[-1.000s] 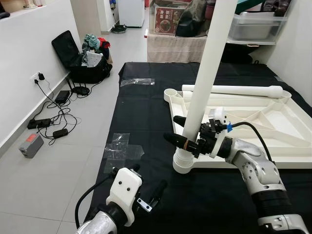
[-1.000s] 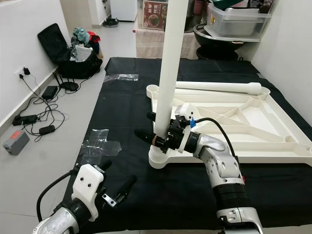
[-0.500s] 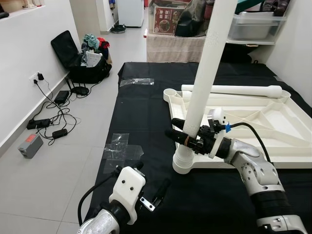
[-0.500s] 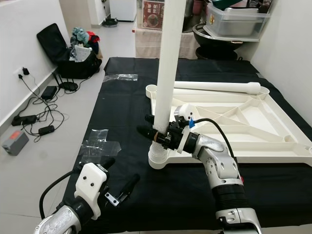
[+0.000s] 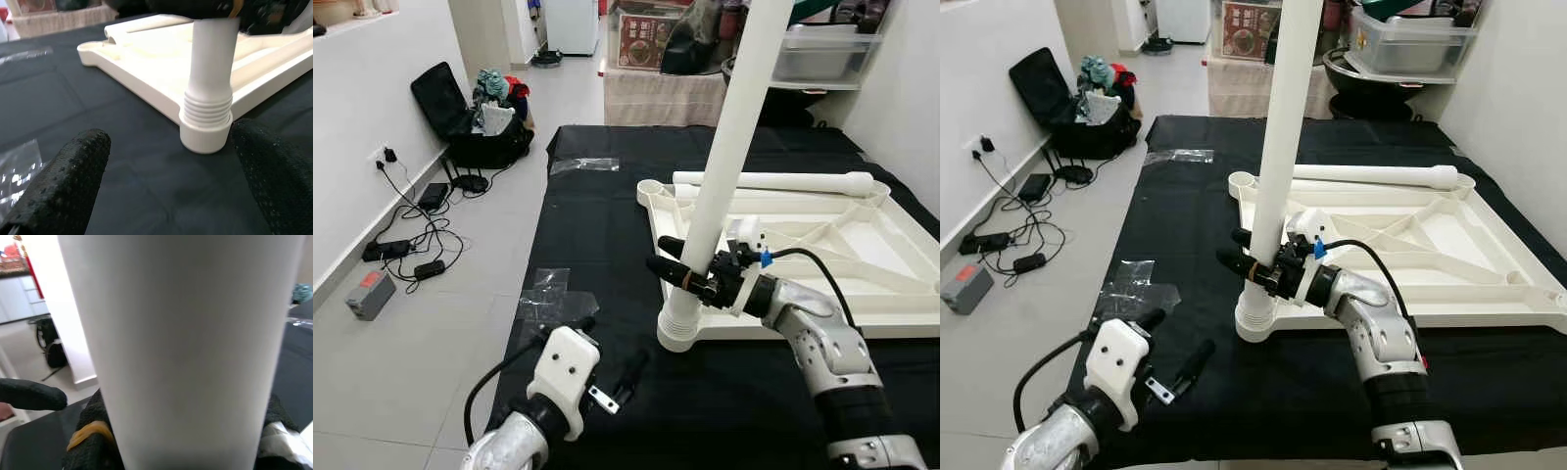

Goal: Building children table

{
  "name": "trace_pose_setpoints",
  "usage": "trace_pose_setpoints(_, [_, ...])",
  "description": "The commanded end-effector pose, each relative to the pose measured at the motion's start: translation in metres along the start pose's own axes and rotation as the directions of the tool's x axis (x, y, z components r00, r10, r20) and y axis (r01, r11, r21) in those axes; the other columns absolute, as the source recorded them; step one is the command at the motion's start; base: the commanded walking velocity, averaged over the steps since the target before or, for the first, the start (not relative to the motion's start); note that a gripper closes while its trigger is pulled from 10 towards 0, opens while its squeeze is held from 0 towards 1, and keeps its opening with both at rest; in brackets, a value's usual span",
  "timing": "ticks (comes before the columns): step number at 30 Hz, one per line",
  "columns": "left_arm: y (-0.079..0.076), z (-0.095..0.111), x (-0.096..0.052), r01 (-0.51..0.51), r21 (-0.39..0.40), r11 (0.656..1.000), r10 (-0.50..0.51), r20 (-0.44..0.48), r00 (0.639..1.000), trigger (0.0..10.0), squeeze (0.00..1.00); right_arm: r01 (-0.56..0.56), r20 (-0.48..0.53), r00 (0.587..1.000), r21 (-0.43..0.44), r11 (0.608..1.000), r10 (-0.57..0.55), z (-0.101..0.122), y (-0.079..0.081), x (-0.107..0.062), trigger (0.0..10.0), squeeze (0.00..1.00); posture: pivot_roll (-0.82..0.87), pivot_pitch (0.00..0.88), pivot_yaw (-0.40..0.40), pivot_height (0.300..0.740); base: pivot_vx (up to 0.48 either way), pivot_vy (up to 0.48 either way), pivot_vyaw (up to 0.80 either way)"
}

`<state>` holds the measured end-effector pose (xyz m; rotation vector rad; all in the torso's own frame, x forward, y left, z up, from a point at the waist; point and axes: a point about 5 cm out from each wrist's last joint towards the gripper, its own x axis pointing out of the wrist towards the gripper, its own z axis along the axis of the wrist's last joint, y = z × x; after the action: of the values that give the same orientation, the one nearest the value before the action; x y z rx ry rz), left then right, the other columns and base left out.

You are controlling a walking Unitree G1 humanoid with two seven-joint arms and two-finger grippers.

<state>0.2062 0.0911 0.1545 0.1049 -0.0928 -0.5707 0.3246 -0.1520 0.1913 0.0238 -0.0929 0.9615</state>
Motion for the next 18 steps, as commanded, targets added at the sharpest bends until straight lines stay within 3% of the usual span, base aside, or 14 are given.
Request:
trace_pose_setpoints(1, [0.002, 0.002, 0.000, -0.008, 0.004, 1.000, 0.008, 0.005, 1.000, 10.0, 0.00, 0.077, -0.060, 0.995, 0.046, 0.996, -0.074, -0.019, 0.001, 0.001, 0.0, 0.00, 0.09, 0.092, -0.049, 0.740, 0.000, 0.000, 0.00])
trace_pose_setpoints(5, [0.005, 0.005, 0.003, -0.010, 0.015, 1.000, 0.010, 0.018, 1.000, 10.0, 0.00, 0.260, -0.082, 0.963, 0.015, 0.965, -0.258, -0.026, -0.007, 0.007, 0.0, 0.00, 0.09, 0.095, -0.047, 0.740, 0.000, 0.000, 0.00])
trace_pose_setpoints(6, [0.005, 0.006, 0.004, -0.010, 0.017, 1.000, 0.010, 0.021, 1.000, 10.0, 0.00, 0.345, -0.095, 0.935, 0.014, 0.939, -0.342, -0.029, -0.010, 0.010, 0.0, 0.00, 0.09, 0.095, -0.046, 0.740, 0.000, 0.000, 0.00])
trace_pose_setpoints(8, [0.005, 0.006, 0.004, -0.010, 0.017, 1.000, 0.010, 0.022, 1.000, 10.0, 0.00, 0.395, -0.105, 0.914, 0.014, 0.918, -0.392, -0.031, -0.012, 0.011, 0.0, 0.00, 0.09, 0.095, -0.047, 0.740, 0.000, 0.000, 0.00])
trace_pose_setpoints(9, [0.006, 0.007, 0.004, -0.013, 0.022, 1.000, 0.012, 0.026, 1.000, 10.0, 0.00, 0.602, -0.070, 0.797, 0.002, 0.799, -0.600, -0.028, -0.024, 0.010, 0.0, 0.00, 0.09, 0.097, -0.049, 0.740, 0.000, 0.000, 0.00])
trace_pose_setpoints(11, [0.006, 0.007, 0.004, -0.013, 0.022, 1.000, 0.012, 0.026, 1.000, 10.0, 0.00, 0.602, -0.070, 0.797, 0.002, 0.799, -0.600, -0.028, -0.024, 0.010, 0.0, 0.00, 0.09, 0.097, -0.049, 0.740, 0.000, 0.000, 0.00])
trace_pose_setpoints(12, [0.006, 0.007, 0.004, -0.017, 0.021, 1.000, 0.016, 0.027, 1.000, 10.0, 0.00, 0.714, -0.059, 0.699, 0.007, 0.700, -0.713, -0.027, -0.026, 0.009, 0.0, 0.00, 0.09, 0.097, -0.050, 0.740, 0.000, 0.000, 0.00])
trace_pose_setpoints(13, [0.006, 0.007, 0.004, -0.017, 0.021, 1.000, 0.016, 0.027, 1.000, 10.0, 0.00, 0.714, -0.059, 0.699, 0.007, 0.700, -0.713, -0.027, -0.026, 0.009, 0.0, 0.00, 0.09, 0.097, -0.050, 0.740, 0.000, 0.000, 0.00])
trace_pose_setpoints(15, [0.006, 0.007, 0.005, -0.017, 0.022, 1.000, 0.016, 0.027, 0.999, 10.0, 0.00, 0.787, -0.054, 0.616, -0.009, 0.617, -0.786, -0.026, -0.021, 0.013, 0.0, 0.00, 0.09, 0.097, -0.049, 0.740, 0.000, 0.000, 0.00])
trace_pose_setpoints(16, [0.006, 0.007, 0.005, -0.017, 0.022, 1.000, 0.016, 0.027, 0.999, 10.0, 0.00, 0.787, -0.054, 0.616, -0.009, 0.617, -0.786, -0.026, -0.021, 0.013, 0.0, 0.00, 0.09, 0.097, -0.049, 0.740, 0.000, 0.000, 0.00])
trace_pose_setpoints(18, [0.006, 0.008, 0.005, -0.014, 0.023, 1.000, 0.014, 0.028, 1.000, 10.0, 0.00, 0.833, -0.034, 0.548, -0.063, 0.549, -0.836, -0.023, -0.015, 0.017, 0.0, 0.00, 0.09, 0.098, -0.052, 0.740, 0.000, 0.000, 0.00])
